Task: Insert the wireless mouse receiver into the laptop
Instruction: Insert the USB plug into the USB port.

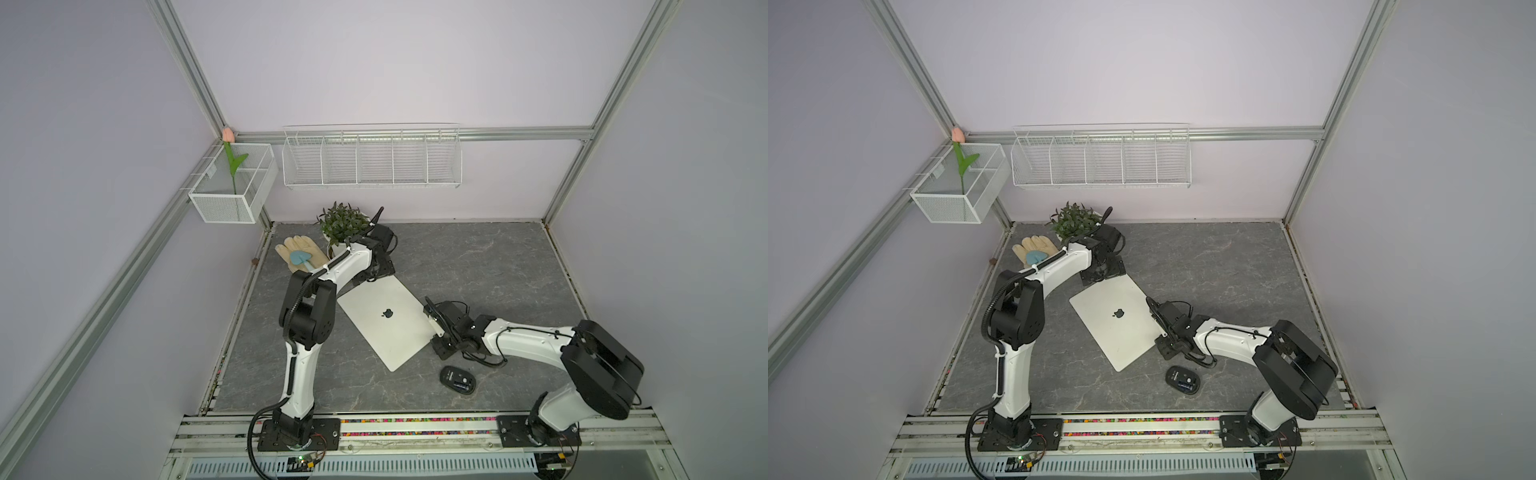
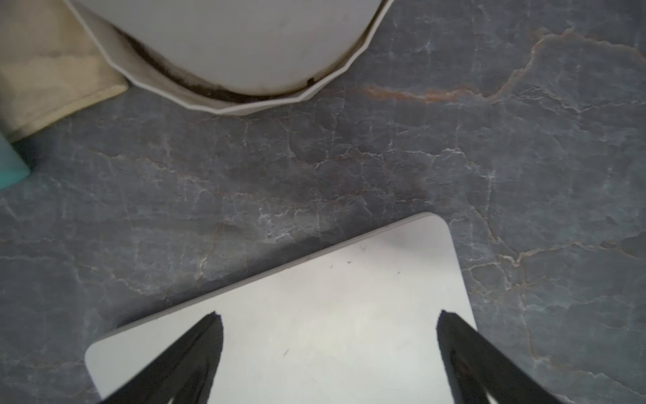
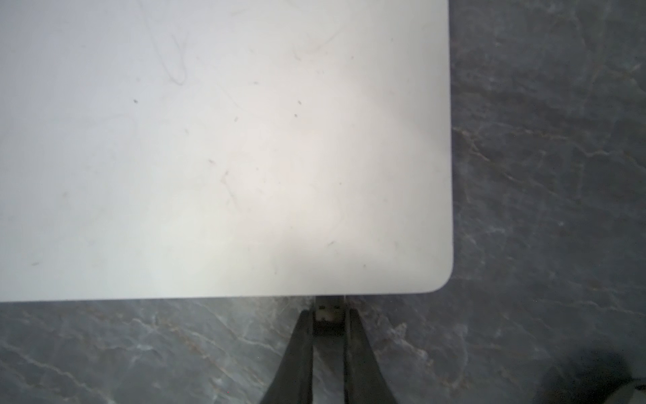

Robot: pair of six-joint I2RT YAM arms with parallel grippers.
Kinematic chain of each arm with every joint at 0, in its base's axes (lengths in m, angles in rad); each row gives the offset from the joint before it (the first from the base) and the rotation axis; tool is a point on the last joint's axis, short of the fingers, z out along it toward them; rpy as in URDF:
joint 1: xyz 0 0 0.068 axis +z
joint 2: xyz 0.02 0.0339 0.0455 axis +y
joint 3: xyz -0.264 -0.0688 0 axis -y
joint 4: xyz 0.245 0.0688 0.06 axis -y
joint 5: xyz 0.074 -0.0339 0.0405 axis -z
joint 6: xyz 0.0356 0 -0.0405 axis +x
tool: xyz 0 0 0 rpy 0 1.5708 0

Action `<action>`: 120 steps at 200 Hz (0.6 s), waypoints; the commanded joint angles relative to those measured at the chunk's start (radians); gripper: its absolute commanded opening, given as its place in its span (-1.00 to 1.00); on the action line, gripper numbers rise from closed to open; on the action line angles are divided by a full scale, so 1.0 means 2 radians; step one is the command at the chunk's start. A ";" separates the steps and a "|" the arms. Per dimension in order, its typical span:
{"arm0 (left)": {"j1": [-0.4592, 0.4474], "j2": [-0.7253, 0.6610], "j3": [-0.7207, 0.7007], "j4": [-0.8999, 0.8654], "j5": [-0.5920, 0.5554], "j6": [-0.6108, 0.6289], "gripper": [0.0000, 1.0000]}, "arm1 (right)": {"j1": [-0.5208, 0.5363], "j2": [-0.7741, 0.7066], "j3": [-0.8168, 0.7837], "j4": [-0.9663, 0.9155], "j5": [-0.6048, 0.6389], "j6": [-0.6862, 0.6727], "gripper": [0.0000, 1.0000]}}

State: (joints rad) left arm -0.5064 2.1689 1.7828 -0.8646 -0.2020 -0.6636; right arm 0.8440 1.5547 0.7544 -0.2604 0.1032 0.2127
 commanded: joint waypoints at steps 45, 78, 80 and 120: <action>-0.003 0.105 0.135 -0.079 0.006 0.064 0.85 | -0.002 -0.026 -0.031 0.012 -0.027 -0.006 -0.72; -0.002 0.142 0.180 -0.105 0.011 0.066 0.85 | -0.002 -0.035 -0.042 0.018 -0.038 -0.014 -0.71; -0.002 0.144 0.181 -0.106 0.012 0.066 0.85 | -0.002 -0.034 -0.042 0.018 -0.039 -0.015 -0.71; -0.003 0.162 0.192 -0.115 0.020 0.067 0.80 | -0.002 -0.037 -0.044 0.023 -0.045 -0.016 -0.71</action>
State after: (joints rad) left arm -0.5106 2.4531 2.1464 -1.0222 -0.1703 -0.5438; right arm 0.8440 1.4994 0.6903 -0.2188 0.0429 0.2005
